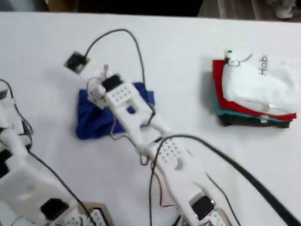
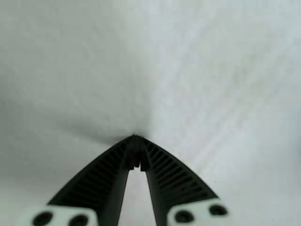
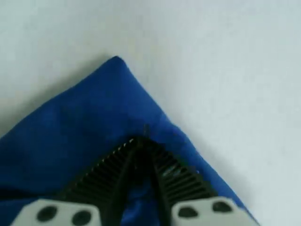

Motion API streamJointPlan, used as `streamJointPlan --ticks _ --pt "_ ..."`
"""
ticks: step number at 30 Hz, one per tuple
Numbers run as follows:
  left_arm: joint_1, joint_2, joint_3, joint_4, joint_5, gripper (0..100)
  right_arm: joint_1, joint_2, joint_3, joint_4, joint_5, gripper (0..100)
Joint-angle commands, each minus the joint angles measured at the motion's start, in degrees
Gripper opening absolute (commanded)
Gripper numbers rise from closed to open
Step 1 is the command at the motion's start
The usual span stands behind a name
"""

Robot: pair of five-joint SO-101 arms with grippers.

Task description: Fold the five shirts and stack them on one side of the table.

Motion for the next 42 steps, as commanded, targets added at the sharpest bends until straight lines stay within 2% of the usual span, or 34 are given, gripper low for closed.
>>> streamJointPlan --ticks 1,12,23,27,37,42 --pt "-0.09 0.09 2.95 -0.26 0.62 3 1.63 -1.27 -3.87 6.46 -0.26 2.0" --pt "0.00 0.09 2.86 -0.35 0.62 3 8.75 -6.02 -17.58 25.98 -0.26 2.1" --pt "0.00 0.09 2.86 -0.35 0.70 3 9.80 -7.96 -12.31 28.00 -0.26 2.1" --pt "0.00 0.09 2.86 -0.44 0.88 3 10.15 -15.78 -2.02 28.09 -0.26 2.0" --pt "0.00 0.09 2.77 -0.79 0.97 3 9.89 -40.66 36.84 27.74 -0.26 2.1" --pt "0.00 0.09 2.77 -0.79 0.97 3 9.80 -47.60 39.91 25.80 -0.26 2.1"
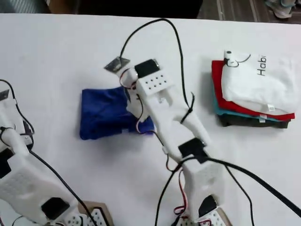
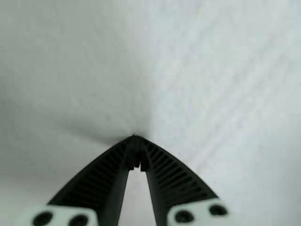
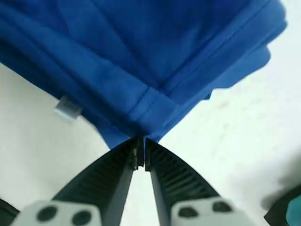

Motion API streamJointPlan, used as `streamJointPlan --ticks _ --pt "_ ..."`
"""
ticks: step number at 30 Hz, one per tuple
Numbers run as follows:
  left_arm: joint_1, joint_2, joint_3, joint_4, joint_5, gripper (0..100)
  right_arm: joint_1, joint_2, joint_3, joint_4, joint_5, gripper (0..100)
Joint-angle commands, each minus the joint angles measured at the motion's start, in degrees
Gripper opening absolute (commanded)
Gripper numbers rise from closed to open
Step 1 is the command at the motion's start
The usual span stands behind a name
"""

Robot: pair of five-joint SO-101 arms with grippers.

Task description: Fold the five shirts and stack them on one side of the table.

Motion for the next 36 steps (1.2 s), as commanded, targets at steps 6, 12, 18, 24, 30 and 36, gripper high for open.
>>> streamJointPlan --ticks 6,12,18,24,30,36 --pt "0.00 0.18 2.51 -0.35 0.88 3 -1.54 -9.01 0.97 -14.29 -0.79 2.1" --pt "0.00 0.18 2.51 -0.35 0.88 3 -6.55 -2.15 2.29 -22.90 -0.79 2.1" --pt "0.09 0.18 2.51 -0.35 0.88 3 -9.63 2.59 2.46 -30.64 -0.62 2.1" --pt "0.53 0.18 2.51 -0.35 0.88 3 -9.71 8.57 2.29 -29.67 -0.35 2.1" --pt "0.53 0.18 2.51 -0.35 0.88 3 -9.80 6.90 1.85 -21.05 -0.26 2.1" --pt "0.53 0.18 2.51 -0.35 0.88 3 -9.63 2.15 2.02 -11.03 -0.26 2.1"
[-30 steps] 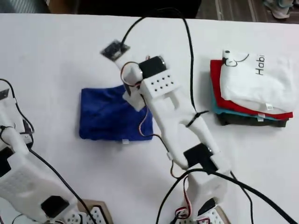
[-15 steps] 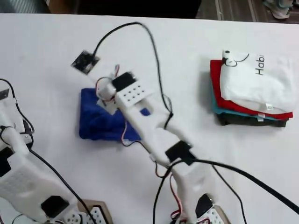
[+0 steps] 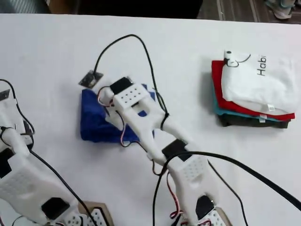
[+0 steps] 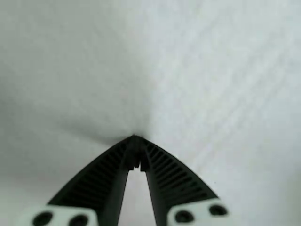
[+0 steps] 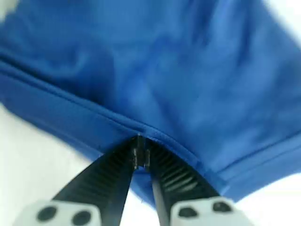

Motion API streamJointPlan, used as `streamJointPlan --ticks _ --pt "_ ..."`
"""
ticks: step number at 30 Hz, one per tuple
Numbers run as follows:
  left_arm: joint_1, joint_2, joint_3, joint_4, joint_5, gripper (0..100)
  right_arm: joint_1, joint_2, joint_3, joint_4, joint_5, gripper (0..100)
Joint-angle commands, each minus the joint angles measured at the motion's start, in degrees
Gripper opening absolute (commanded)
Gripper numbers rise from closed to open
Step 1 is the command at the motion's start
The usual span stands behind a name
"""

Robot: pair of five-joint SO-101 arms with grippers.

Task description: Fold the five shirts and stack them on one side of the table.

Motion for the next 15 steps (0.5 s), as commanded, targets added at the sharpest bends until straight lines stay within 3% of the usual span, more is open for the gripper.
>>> streamJointPlan --ticks 1,7,15 --pt "0.18 0.18 2.51 -0.35 0.88 3 -0.22 -6.64 -0.79 5.76 0.18 2.1" --pt "0.18 0.18 2.51 -0.35 0.88 3 -0.04 -7.34 -0.70 13.67 1.49 2.1" --pt "0.18 0.18 2.51 -0.35 0.88 3 0.22 -13.23 -1.14 13.93 5.63 2.1"
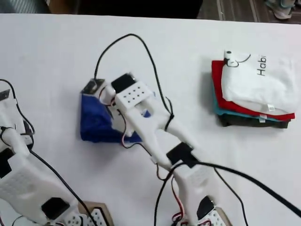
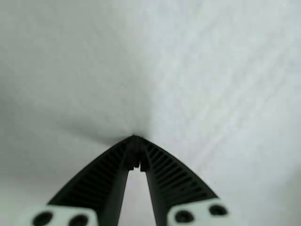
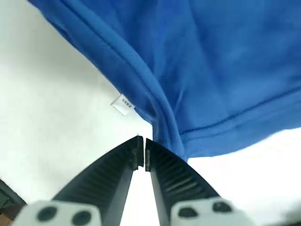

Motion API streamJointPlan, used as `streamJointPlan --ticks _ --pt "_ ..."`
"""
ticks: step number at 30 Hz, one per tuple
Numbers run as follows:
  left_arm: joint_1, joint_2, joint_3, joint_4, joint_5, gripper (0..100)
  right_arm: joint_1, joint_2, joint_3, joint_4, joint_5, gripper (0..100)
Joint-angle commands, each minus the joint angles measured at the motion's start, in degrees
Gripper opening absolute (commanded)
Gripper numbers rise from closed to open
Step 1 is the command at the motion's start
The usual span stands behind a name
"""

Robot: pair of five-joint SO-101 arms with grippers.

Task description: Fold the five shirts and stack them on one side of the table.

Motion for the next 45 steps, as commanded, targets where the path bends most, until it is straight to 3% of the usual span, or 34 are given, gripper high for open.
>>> streamJointPlan --ticks 1,11,17,25,33,38,43,45 --pt "0.18 0.18 2.51 -0.35 0.88 3 0.66 -8.31 -0.97 -1.27 0.26 2.1" --pt "0.18 0.18 2.51 -0.35 0.88 3 4.18 -1.27 6.07 -13.93 0.35 2.1" --pt "0.18 0.18 2.51 -0.35 0.88 3 3.74 0.92 7.21 -11.38 0.62 2.1" --pt "0.18 0.18 2.51 -0.70 0.88 3 3.74 -5.58 15.74 -8.04 0.62 2.1" --pt "0.18 0.18 2.51 -0.70 0.88 3 5.93 -17.01 23.91 -18.24 0.70 2.1" --pt "0.18 0.18 2.51 -0.70 0.79 3 13.23 -22.46 19.08 -27.74 -0.09 2.9" --pt "0.18 0.18 2.51 -0.70 0.79 3 19.03 -16.40 14.42 -33.63 -6.33 21.8" --pt "0.18 0.18 2.51 -0.70 0.79 3 18.95 -12.09 12.22 -33.45 -6.51 24.9"
